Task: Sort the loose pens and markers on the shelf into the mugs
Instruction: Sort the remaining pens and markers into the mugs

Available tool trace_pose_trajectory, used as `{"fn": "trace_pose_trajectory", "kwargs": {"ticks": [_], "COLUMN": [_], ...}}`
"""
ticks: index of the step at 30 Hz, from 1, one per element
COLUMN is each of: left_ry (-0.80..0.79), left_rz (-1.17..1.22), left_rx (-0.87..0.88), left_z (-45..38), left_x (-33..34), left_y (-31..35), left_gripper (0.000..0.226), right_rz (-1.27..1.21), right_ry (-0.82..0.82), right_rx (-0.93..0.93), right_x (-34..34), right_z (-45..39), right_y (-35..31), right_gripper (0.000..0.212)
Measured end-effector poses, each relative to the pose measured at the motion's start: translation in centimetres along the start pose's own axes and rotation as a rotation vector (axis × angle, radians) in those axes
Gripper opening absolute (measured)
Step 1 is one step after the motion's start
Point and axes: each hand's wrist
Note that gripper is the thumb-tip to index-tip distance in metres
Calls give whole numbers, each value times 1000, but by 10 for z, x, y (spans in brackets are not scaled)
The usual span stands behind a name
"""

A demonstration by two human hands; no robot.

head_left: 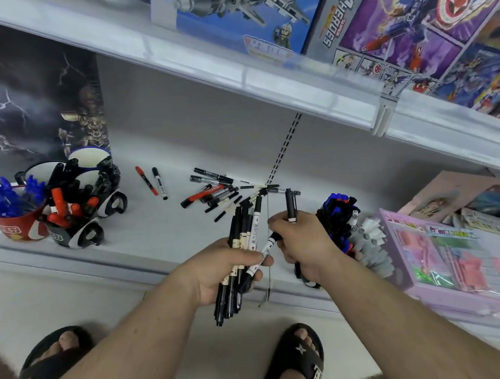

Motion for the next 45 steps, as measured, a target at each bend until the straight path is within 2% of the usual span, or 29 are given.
{"fn": "trace_pose_trajectory", "kwargs": {"ticks": [3, 6, 12, 15, 17, 21, 24, 26, 29, 32, 35, 38, 40, 43, 45], "left_ry": [78, 136, 42, -1, 0, -13, -21, -16, -26, -52, -65, -53, 23, 194, 230], "left_rz": [-26, -89, -136, -123, -97, -93, -118, -142, -223, -299, -328, -311, -252, -118, -25], "left_rx": [48, 133, 150, 133, 127, 169, 194, 190, 182, 180, 177, 189, 218, 226, 201], "left_z": [-4, -10, -15, -19, -21, -24, -29, -32, -37, -45, -54, -66, -77, -93, -102], "left_x": [1, 2, 15, 19, 23, 29, 31, 30, 30, 34, 44, 53, 55, 52, 51], "left_y": [-2, -4, -15, -21, -25, -27, -27, -27, -24, -23, -28, -33, -32, -20, -13], "left_gripper": [10, 16, 22, 27, 34, 25, 25, 23, 24, 26, 26, 28, 21, 19, 19], "right_rz": [-111, -259, -83, -68, -154, -263, -191, -110, 8, 87, 208, 360, 408, 423, 480], "right_ry": [21, 40, -103, -92, -67, -5, 78, 100, -28, -224, -257, -206, -102, 235, 454], "right_rx": [94, 176, 182, 140, 149, 133, 93, 83, 57, 65, 49, 12, -30, -92, -95], "right_x": [2, 2, 3, 7, 11, 13, 10, 0, -28, -56, -72, -87, -105, -145, -167], "right_z": [6, 9, 18, 20, 20, 15, 7, 0, -14, -25, -30, -33, -37, -59, -76], "right_y": [-2, 0, 4, 4, 5, 10, 15, 17, 19, 19, 23, 19, 12, 16, 30], "right_gripper": [30, 39, 60, 56, 52, 35, 37, 48, 54, 38, 23, 16, 12, 18, 16]}}
Point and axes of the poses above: each hand's wrist, its own z-axis away from the middle knuckle, its own x-axis out of the palm, y = z × x, and after that the axes turned 15 degrees about z, right-handed
